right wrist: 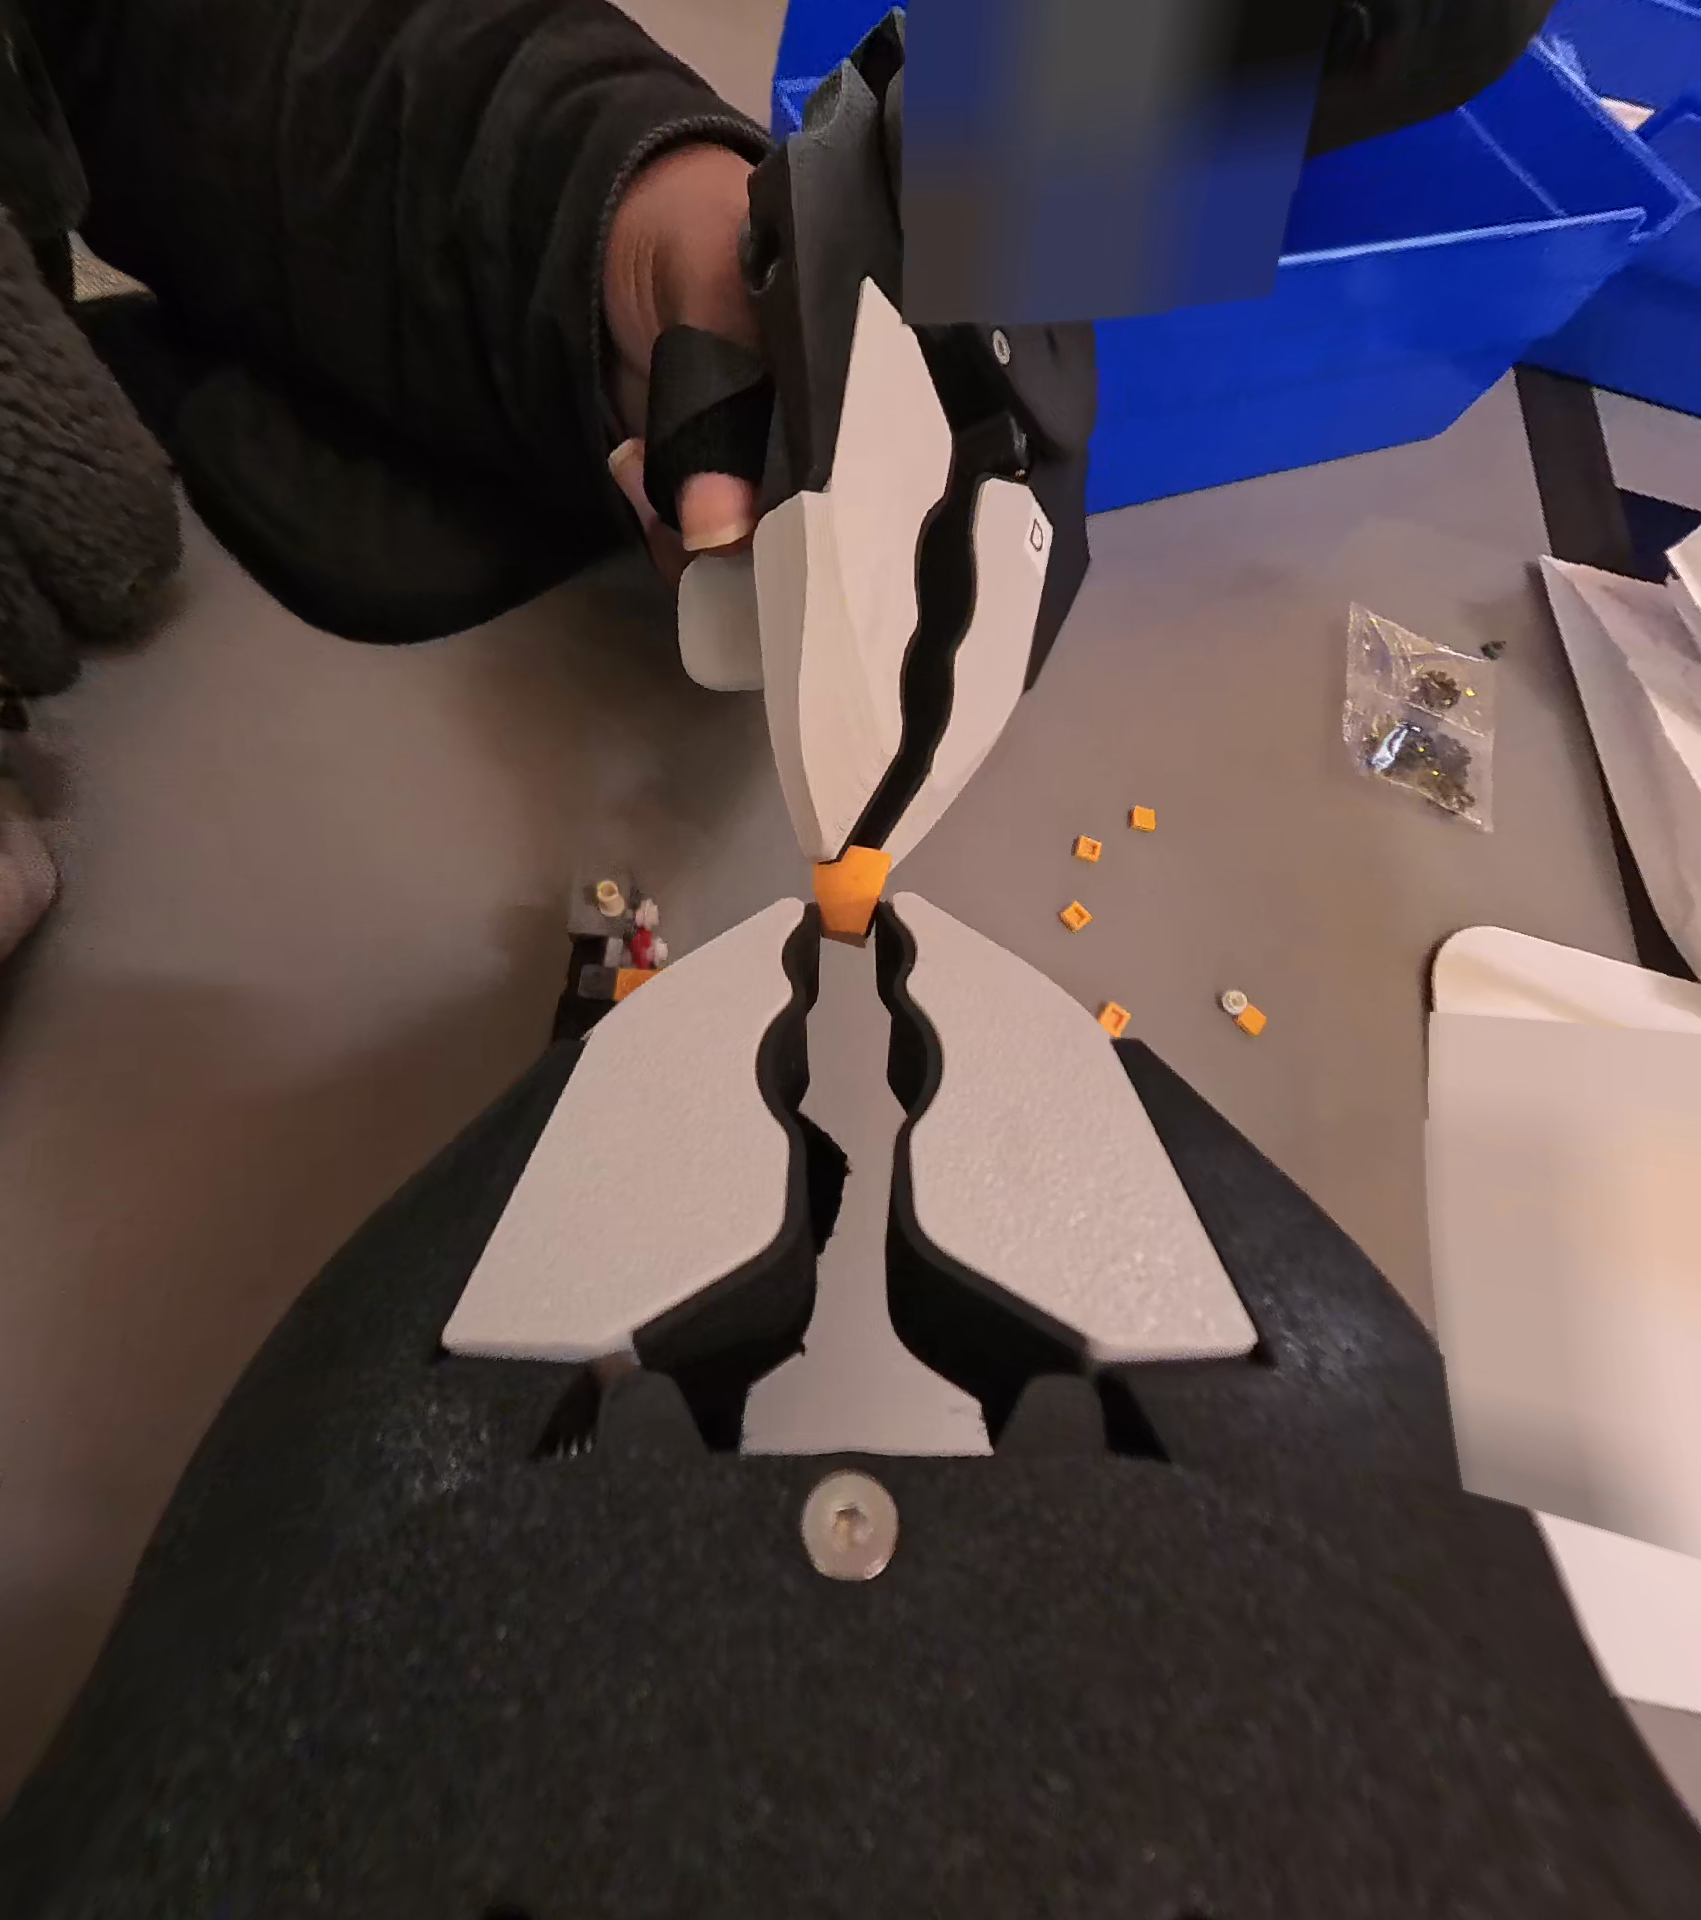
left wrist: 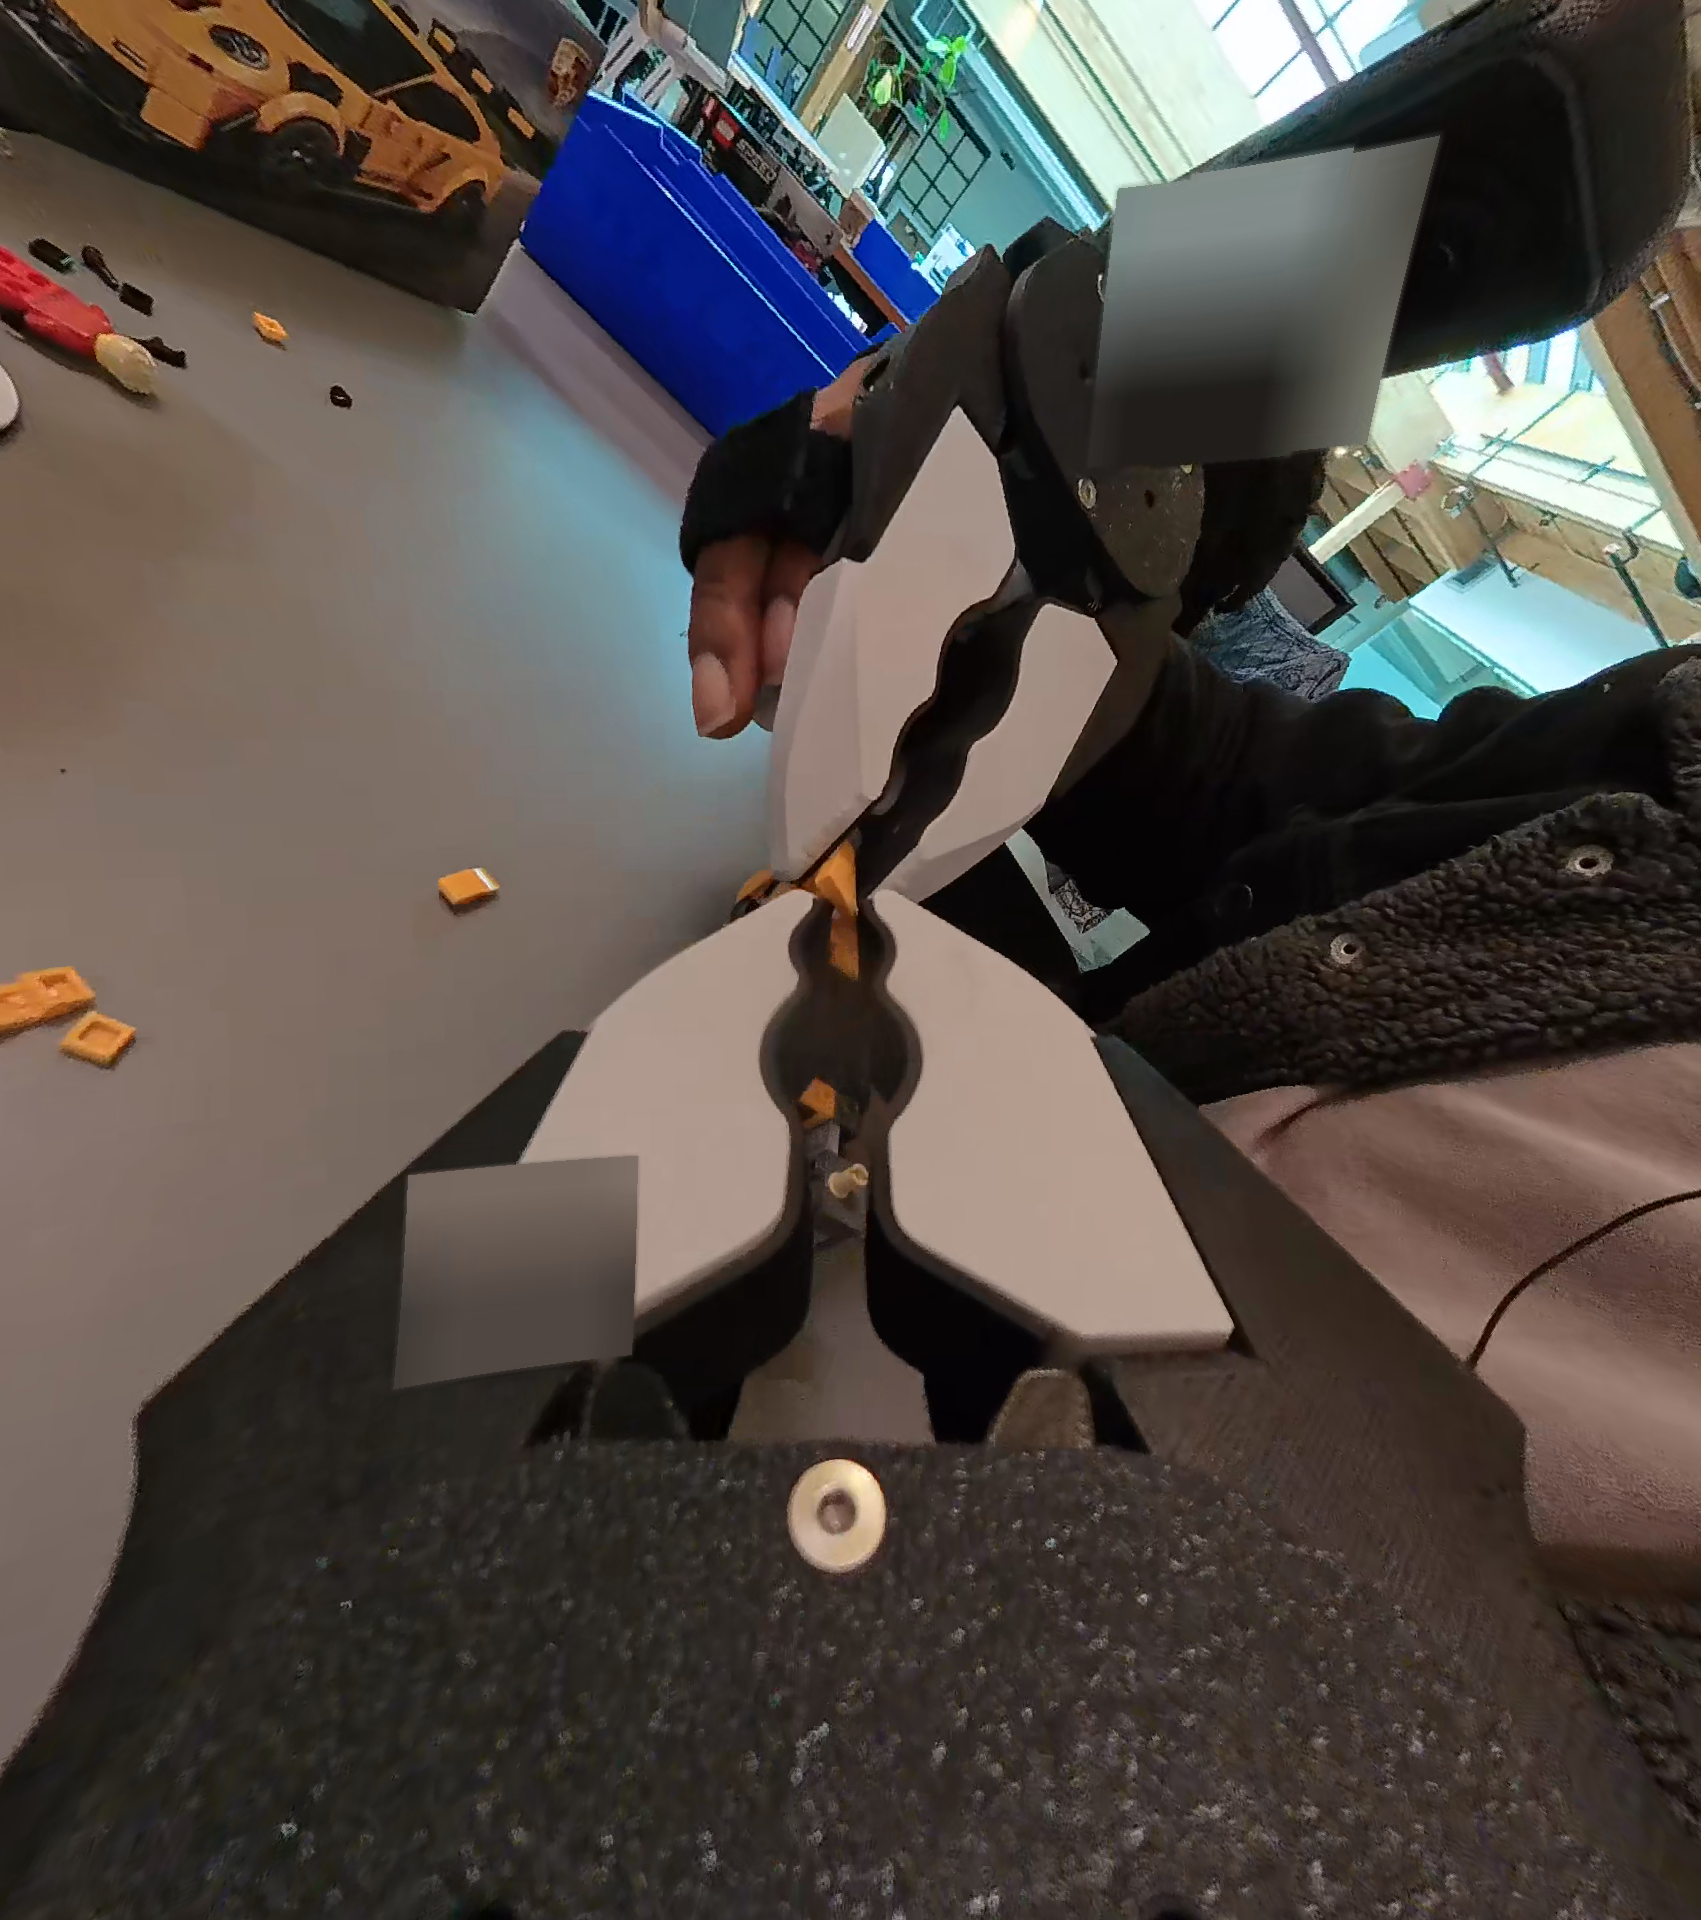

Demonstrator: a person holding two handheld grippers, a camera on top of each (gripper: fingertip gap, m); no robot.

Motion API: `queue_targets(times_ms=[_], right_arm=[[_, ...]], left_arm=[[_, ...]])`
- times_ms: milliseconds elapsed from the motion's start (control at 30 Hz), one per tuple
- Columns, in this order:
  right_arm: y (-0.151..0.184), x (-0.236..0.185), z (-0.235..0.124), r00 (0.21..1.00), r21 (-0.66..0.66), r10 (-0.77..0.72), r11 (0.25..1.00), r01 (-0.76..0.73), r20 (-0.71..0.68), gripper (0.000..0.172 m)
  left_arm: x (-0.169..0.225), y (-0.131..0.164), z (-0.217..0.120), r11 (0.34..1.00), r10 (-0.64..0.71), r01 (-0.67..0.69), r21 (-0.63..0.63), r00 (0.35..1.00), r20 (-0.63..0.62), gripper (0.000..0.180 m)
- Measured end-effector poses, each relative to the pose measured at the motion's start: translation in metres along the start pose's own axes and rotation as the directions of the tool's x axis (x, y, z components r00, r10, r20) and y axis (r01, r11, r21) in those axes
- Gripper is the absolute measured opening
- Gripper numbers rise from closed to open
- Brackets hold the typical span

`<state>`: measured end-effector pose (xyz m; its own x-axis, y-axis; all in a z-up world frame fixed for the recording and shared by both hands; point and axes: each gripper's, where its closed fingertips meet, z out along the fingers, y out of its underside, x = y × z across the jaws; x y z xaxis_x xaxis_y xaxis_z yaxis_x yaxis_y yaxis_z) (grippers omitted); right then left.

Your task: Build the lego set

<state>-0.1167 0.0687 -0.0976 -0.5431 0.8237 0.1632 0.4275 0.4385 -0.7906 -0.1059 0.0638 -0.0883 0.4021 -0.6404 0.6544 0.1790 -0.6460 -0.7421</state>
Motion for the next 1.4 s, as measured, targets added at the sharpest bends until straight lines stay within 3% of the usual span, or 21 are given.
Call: queue_targets(times_ms=[133, 367, 600, 733, 867, 1000, 1267, 1400], right_arm=[[-0.004, -0.001, 0.008, 1.000, -0.002, 0.001, 1.000, -0.001, 0.002, 0.019], [-0.007, 0.001, 0.020, 0.999, -0.034, -0.044, 0.998, 0.044, -0.022, 0.011], [0.001, 0.019, 0.010, 0.998, -0.019, 0.027, 0.999, -0.028, -0.065, 0.011], [0.042, 0.046, -0.008, 0.980, -0.098, 0.105, 0.988, -0.122, -0.167, 0.011], [0.098, 0.063, -0.025, 0.938, -0.147, 0.252, 0.945, -0.291, -0.236, 0.011], [0.132, 0.060, -0.038, 0.902, -0.154, 0.352, 0.905, -0.396, -0.248, 0.011], [0.158, 0.046, -0.042, 0.909, -0.269, 0.333, 0.878, -0.395, -0.249, 0.011], [0.164, 0.045, -0.042, 0.909, -0.294, 0.308, 0.874, -0.387, -0.282, 0.011]], left_arm=[[-0.001, 0.004, -0.006, 1.000, -0.018, 0.018, 0.017, 1.000, 0.004, 0.004], [-0.008, 0.007, -0.016, 0.994, -0.096, 0.096, 0.048, 0.995, -0.006, 0.004], [-0.018, 0.001, -0.029, 0.996, 0.012, -0.022, 0.090, 0.994, 0.108, 0.012], [-0.018, -0.004, -0.033, 0.985, 0.129, -0.148, 0.087, 0.972, 0.196, 0.010], [-0.018, -0.008, -0.036, 0.957, 0.254, -0.282, 0.063, 0.925, 0.284, 0.009], [-0.021, -0.014, -0.043, 0.917, 0.351, -0.395, 0.053, 0.862, 0.365, 0.006], [-0.020, -0.033, -0.062, 0.843, 0.442, -0.536, 0.047, 0.739, 0.507, 0.000], [-0.011, -0.061, -0.112, 0.801, 0.436, -0.596, 0.046, 0.635, 0.638, 0.000]])
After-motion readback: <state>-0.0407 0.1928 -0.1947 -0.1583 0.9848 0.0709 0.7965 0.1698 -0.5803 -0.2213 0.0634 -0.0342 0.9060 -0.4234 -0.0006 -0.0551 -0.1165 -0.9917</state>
